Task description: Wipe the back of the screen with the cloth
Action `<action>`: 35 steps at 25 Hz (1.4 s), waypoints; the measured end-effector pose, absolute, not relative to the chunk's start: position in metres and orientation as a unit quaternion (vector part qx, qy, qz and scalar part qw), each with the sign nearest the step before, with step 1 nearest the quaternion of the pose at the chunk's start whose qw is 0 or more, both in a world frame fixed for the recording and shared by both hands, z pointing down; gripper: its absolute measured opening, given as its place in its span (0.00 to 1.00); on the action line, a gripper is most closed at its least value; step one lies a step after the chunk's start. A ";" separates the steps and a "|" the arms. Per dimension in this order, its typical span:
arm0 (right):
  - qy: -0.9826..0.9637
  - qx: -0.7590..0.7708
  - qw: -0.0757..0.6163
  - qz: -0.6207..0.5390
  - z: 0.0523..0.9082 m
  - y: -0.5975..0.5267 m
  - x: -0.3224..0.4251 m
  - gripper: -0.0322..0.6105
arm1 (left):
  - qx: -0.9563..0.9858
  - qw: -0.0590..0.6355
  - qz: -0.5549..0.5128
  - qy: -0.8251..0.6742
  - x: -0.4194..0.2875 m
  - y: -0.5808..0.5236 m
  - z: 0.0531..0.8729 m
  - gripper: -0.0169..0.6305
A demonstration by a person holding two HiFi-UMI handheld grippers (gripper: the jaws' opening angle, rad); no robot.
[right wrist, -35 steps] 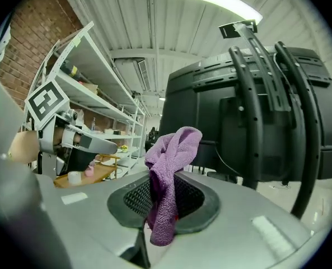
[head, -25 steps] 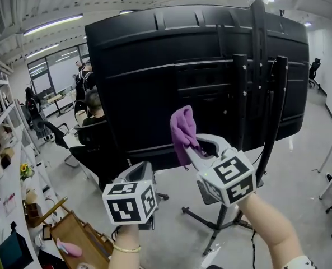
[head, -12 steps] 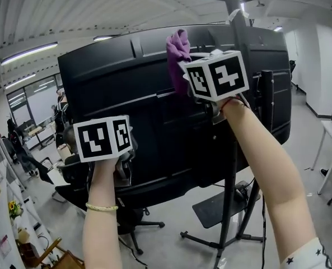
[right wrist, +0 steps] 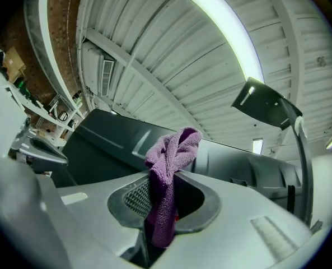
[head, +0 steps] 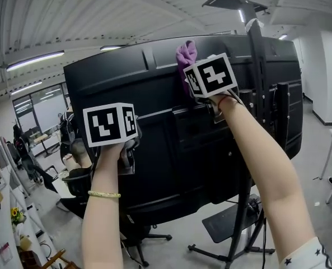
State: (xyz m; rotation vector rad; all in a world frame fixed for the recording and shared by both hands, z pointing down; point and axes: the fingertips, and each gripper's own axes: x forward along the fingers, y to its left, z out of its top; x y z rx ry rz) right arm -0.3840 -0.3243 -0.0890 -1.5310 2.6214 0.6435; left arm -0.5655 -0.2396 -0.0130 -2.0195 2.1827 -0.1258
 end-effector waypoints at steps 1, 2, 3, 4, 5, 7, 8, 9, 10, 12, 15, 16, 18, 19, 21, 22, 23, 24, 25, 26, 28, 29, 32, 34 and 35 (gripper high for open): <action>0.848 -0.483 0.019 0.216 -0.091 -0.318 -0.397 0.16 | -0.672 0.084 -0.040 0.734 -0.571 -0.239 -0.015 0.04; 0.854 -0.469 0.020 0.224 -0.093 -0.310 -0.413 0.16 | -0.668 0.085 -0.038 0.738 -0.577 -0.238 -0.018 0.04; 0.861 -0.452 0.021 0.233 -0.094 -0.301 -0.430 0.16 | -0.663 0.084 -0.034 0.743 -0.585 -0.235 -0.020 0.04; 0.868 -0.434 0.022 0.241 -0.096 -0.289 -0.448 0.16 | -0.658 0.082 -0.029 0.748 -0.594 -0.232 -0.022 0.04; 0.874 -0.417 0.021 0.250 -0.097 -0.277 -0.468 0.16 | -0.652 0.079 -0.024 0.753 -0.604 -0.227 -0.023 0.04; 0.882 -0.388 0.015 0.268 -0.097 -0.249 -0.510 0.16 | -0.639 0.070 -0.011 0.766 -0.629 -0.210 -0.024 0.04; 0.885 -0.375 0.012 0.277 -0.095 -0.236 -0.531 0.16 | -0.631 0.067 -0.004 0.773 -0.643 -0.199 -0.024 0.04; 0.888 -0.362 0.009 0.284 -0.093 -0.224 -0.550 0.16 | -0.623 0.063 0.002 0.780 -0.657 -0.188 -0.023 0.04; 0.892 -0.348 0.005 0.288 -0.089 -0.217 -0.567 0.16 | -0.616 0.059 0.009 0.786 -0.667 -0.179 -0.022 0.04; 0.901 -0.319 -0.005 0.294 -0.081 -0.213 -0.593 0.16 | -0.605 0.048 0.019 0.794 -0.680 -0.172 -0.020 0.04; 0.867 -0.325 -0.019 0.377 -0.083 -0.210 -0.608 0.16 | -0.587 0.042 0.018 0.808 -0.693 -0.164 -0.013 0.04; 0.838 -0.342 -0.028 0.425 -0.083 -0.205 -0.611 0.16 | -0.582 0.043 0.015 0.812 -0.700 -0.157 -0.008 0.04; 0.773 -0.372 -0.058 0.510 -0.075 -0.197 -0.618 0.16 | -0.578 0.045 0.009 0.815 -0.713 -0.143 0.009 0.04; 0.746 -0.379 -0.080 0.541 -0.066 -0.196 -0.622 0.16 | -0.580 0.044 0.007 0.814 -0.717 -0.140 0.019 0.04; 0.703 -0.379 -0.132 0.588 -0.037 -0.202 -0.630 0.16 | -0.588 0.041 0.002 0.808 -0.718 -0.141 0.042 0.04; 0.684 -0.375 -0.155 0.606 -0.022 -0.205 -0.632 0.16 | -0.594 0.040 -0.002 0.804 -0.716 -0.144 0.055 0.04; 0.671 -0.370 -0.171 0.619 -0.006 -0.207 -0.634 0.16 | -0.600 0.039 -0.007 0.799 -0.712 -0.148 0.068 0.04; 0.665 -0.364 -0.181 0.627 0.011 -0.208 -0.635 0.16 | -0.607 0.036 -0.012 0.794 -0.707 -0.152 0.082 0.04; 0.663 -0.356 -0.187 0.632 0.027 -0.207 -0.635 0.16 | -0.614 0.030 -0.017 0.789 -0.702 -0.156 0.097 0.04; 0.661 -0.349 -0.191 0.636 0.044 -0.205 -0.634 0.16 | -0.619 0.024 -0.021 0.785 -0.698 -0.160 0.112 0.04; 0.661 -0.334 -0.203 0.640 0.078 -0.201 -0.630 0.16 | -0.625 0.011 -0.019 0.780 -0.690 -0.164 0.140 0.04; 0.664 -0.328 -0.212 0.637 0.097 -0.201 -0.628 0.16 | -0.627 0.005 -0.017 0.778 -0.686 -0.165 0.154 0.04; 0.681 -0.314 -0.236 0.618 0.153 -0.205 -0.620 0.16 | -0.632 -0.004 -0.016 0.775 -0.678 -0.164 0.195 0.04; 0.694 -0.305 -0.250 0.603 0.192 -0.205 -0.615 0.16 | -0.632 -0.009 -0.020 0.775 -0.675 -0.160 0.226 0.04; 0.699 -0.300 -0.257 0.596 0.212 -0.205 -0.614 0.16 | -0.631 -0.015 -0.024 0.775 -0.674 -0.157 0.242 0.04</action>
